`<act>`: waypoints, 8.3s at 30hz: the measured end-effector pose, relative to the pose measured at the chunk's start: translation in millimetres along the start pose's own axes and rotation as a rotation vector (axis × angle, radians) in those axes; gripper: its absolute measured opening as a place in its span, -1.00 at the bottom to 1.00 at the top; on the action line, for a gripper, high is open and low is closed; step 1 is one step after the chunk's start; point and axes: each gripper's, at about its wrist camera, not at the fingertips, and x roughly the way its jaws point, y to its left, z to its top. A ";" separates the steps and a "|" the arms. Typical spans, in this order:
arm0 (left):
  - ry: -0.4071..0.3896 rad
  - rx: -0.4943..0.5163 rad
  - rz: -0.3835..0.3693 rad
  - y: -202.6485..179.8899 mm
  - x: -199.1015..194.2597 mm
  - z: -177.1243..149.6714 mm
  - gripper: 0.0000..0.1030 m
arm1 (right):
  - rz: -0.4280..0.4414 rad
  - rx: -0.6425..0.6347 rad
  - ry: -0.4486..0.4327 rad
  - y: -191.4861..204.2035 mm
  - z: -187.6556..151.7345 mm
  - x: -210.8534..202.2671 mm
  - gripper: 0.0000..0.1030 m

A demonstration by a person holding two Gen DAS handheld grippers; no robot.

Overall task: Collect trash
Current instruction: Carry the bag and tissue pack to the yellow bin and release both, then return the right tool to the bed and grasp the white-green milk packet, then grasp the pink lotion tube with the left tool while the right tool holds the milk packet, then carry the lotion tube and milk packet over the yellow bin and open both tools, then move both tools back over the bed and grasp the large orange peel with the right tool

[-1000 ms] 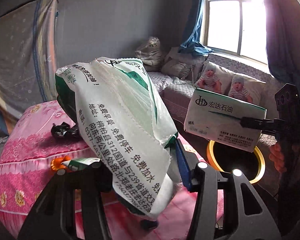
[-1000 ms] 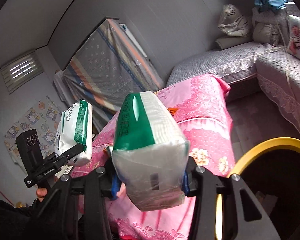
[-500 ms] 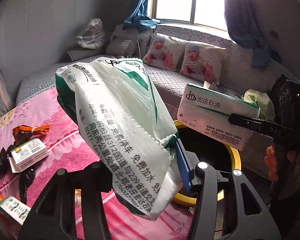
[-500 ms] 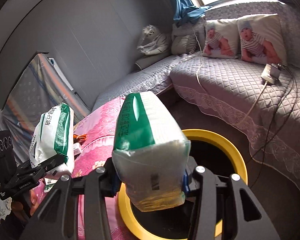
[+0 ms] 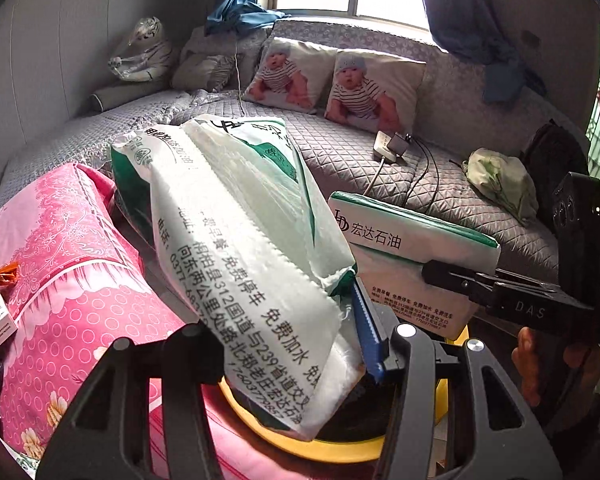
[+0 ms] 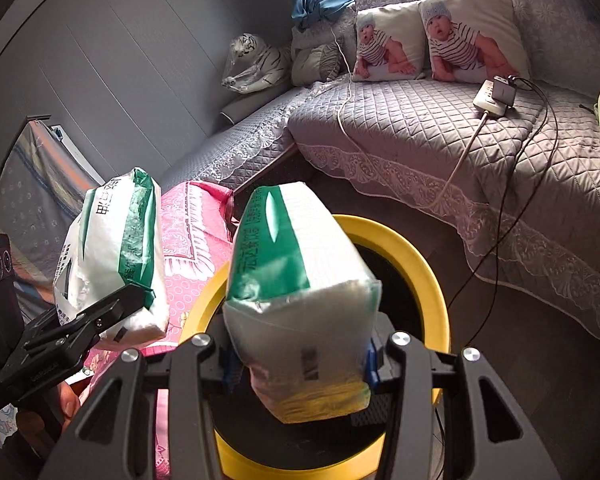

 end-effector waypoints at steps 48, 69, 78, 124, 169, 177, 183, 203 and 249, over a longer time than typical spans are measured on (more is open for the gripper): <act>-0.449 -0.575 0.751 201.5 -364.8 -210.9 0.84 | 0.644 -1.034 0.390 424.8 -127.0 69.6 0.60; -0.158 -0.491 0.466 203.6 -282.5 -226.6 0.84 | 0.578 -0.860 0.776 456.5 -138.5 180.5 0.17; -0.018 -0.365 0.341 168.5 -230.0 -207.1 0.84 | 0.723 -0.749 0.614 423.0 -90.9 116.2 0.16; -0.050 -0.301 0.449 150.2 -243.5 -175.5 0.73 | 0.699 -0.462 0.395 271.5 -40.0 28.6 0.17; -0.267 -0.016 0.359 43.7 -200.8 -31.0 -0.25 | 0.526 -0.219 0.164 145.5 0.6 1.5 0.17; -0.263 0.052 0.288 9.4 -167.5 -9.6 -0.24 | 0.401 -0.108 0.088 84.1 8.1 0.9 0.17; -0.250 0.073 0.240 -4.2 -145.4 1.9 -0.24 | 0.280 -0.050 0.032 48.7 9.2 1.5 0.17; -0.066 -0.023 0.105 3.1 -24.6 20.8 -0.24 | 0.027 0.115 0.017 -9.9 7.9 22.0 0.45; -0.227 -0.601 0.710 285.3 -300.5 -208.1 0.84 | 0.522 -0.988 0.373 440.8 -180.5 115.1 0.32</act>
